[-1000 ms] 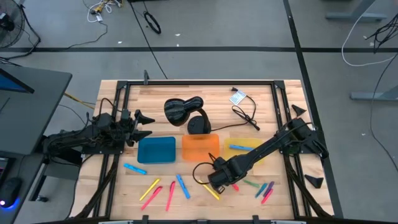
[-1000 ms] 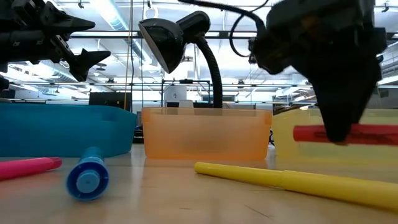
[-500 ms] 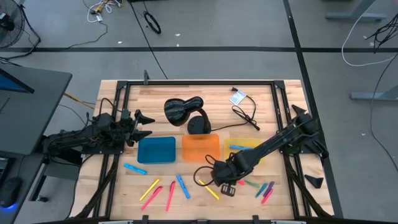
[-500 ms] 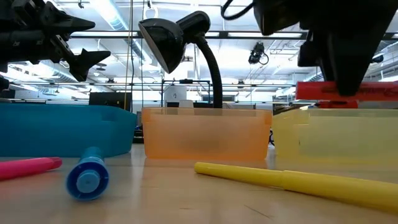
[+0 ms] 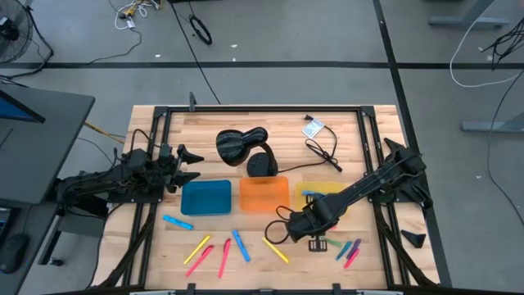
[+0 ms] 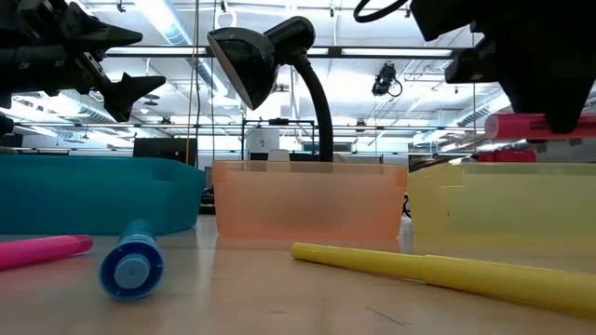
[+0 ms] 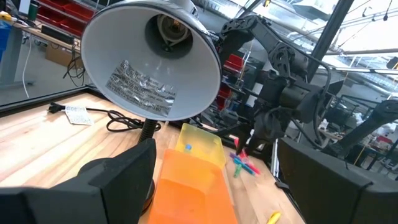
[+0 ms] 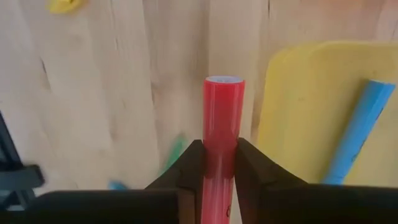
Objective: Pick & Place Markers
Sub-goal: Put the orange highlighter pen into the yellow bin
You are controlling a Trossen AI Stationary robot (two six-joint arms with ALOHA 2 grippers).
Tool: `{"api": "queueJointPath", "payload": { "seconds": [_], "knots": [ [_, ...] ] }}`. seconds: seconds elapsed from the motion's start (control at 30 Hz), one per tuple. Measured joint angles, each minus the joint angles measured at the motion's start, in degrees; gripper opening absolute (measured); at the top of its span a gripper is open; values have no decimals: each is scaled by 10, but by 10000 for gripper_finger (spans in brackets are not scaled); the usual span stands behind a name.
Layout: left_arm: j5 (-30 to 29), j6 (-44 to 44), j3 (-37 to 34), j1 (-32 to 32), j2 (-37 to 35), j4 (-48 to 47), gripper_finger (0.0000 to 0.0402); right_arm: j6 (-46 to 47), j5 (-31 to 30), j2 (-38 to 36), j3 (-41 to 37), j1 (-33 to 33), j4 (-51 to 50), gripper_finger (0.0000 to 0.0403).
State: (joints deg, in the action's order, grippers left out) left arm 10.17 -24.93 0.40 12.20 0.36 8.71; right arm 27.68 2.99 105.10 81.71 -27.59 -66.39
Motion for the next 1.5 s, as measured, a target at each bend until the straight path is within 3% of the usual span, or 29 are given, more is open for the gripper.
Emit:
{"api": "queueJointPath", "payload": {
  "seconds": [0.37,0.73,1.27,1.5],
  "knots": [
    [0,0,0,0,0,0,342,-51,-6,-16,0,4,-7,58],
    [0,0,0,0,0,0,342,-89,-28,-59,0,43,-40,59],
    [0,0,0,0,0,0,342,-139,-42,-62,0,105,-51,59],
    [0,0,0,0,0,0,342,-147,-40,-82,-67,126,-6,59]
  ]
}}
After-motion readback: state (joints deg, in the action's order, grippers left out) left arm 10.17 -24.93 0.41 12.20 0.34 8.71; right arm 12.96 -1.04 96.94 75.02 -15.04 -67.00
